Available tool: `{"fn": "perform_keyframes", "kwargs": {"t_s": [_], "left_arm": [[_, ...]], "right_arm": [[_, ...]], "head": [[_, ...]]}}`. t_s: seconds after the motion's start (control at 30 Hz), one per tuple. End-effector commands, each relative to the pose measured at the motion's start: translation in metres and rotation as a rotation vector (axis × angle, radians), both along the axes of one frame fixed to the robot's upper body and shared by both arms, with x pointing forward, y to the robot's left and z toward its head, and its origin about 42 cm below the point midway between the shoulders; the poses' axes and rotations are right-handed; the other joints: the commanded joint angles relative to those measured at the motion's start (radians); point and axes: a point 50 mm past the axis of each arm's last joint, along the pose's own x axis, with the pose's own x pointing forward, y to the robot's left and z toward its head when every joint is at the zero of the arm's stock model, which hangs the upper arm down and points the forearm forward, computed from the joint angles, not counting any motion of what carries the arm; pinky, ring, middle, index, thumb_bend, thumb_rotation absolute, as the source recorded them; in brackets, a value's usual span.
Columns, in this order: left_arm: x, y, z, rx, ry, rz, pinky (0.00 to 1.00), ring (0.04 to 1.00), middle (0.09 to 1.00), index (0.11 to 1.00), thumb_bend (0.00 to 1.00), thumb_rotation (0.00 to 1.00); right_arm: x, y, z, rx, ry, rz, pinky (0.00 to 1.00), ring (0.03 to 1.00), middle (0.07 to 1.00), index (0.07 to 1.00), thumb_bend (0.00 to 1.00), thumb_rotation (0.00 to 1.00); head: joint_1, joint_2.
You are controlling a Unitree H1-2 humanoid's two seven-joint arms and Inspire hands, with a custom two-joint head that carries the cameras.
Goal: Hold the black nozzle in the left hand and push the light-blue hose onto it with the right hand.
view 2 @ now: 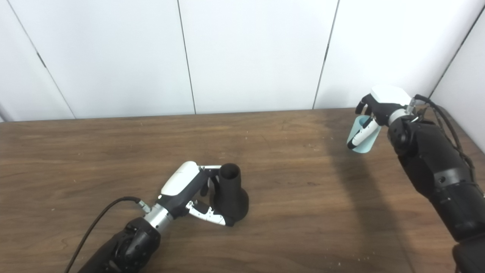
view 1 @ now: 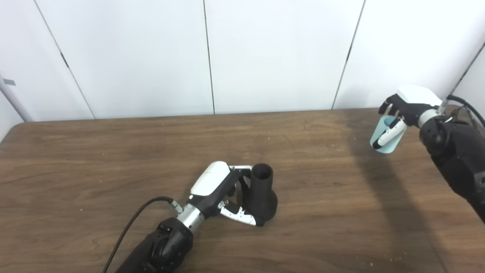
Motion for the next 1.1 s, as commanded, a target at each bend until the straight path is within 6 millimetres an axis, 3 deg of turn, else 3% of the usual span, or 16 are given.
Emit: {"fn": "perform_keyframes", "kwargs": {"t_s": [0.0, 0.17, 0.33, 0.37, 0.47, 1.07], "left_arm": [[-0.0207, 0.0378, -0.0571, 0.277, 0.201, 0.072, 0.40, 0.414, 0.467, 0.488, 0.52, 0.08], [-0.0206, 0.0382, -0.0574, 0.278, 0.204, 0.074, 0.40, 0.414, 0.467, 0.489, 0.52, 0.08], [-0.0202, 0.0382, -0.0577, 0.281, 0.203, 0.074, 0.40, 0.415, 0.469, 0.489, 0.52, 0.08], [-0.0202, 0.0381, -0.0576, 0.281, 0.203, 0.074, 0.41, 0.418, 0.471, 0.489, 0.52, 0.08], [-0.0204, 0.0380, -0.0574, 0.284, 0.201, 0.073, 0.41, 0.422, 0.473, 0.489, 0.52, 0.08], [-0.0201, 0.0366, -0.0578, 0.280, 0.201, 0.070, 0.40, 0.405, 0.459, 0.489, 0.52, 0.08]], "right_arm": [[0.0052, -0.0069, 0.0406, -0.046, -0.096, 0.005, 0.35, 0.424, 0.504, 0.640, 0.89, 0.30], [0.0047, -0.0088, 0.0401, -0.050, -0.091, 0.010, 0.27, 0.344, 0.424, 0.604, 0.88, 0.30], [0.0058, -0.0112, 0.0409, -0.061, -0.099, 0.019, 0.27, 0.343, 0.433, 0.531, 0.85, 0.29], [0.0059, -0.0116, 0.0408, -0.061, -0.103, 0.022, 0.26, 0.334, 0.422, 0.503, 0.66, 0.21], [0.0055, -0.0136, 0.0391, -0.054, -0.123, 0.039, 0.23, 0.310, 0.395, 0.482, 0.54, 0.15], [0.0043, -0.0114, 0.0409, -0.034, -0.130, 0.064, 0.16, 0.246, 0.347, 0.483, 0.52, 0.14]], "head": [[0.000, 0.002], [-0.002, 0.002], [-0.001, 0.002], [-0.001, 0.002], [-0.003, 0.003], [0.002, 0.006]]}}
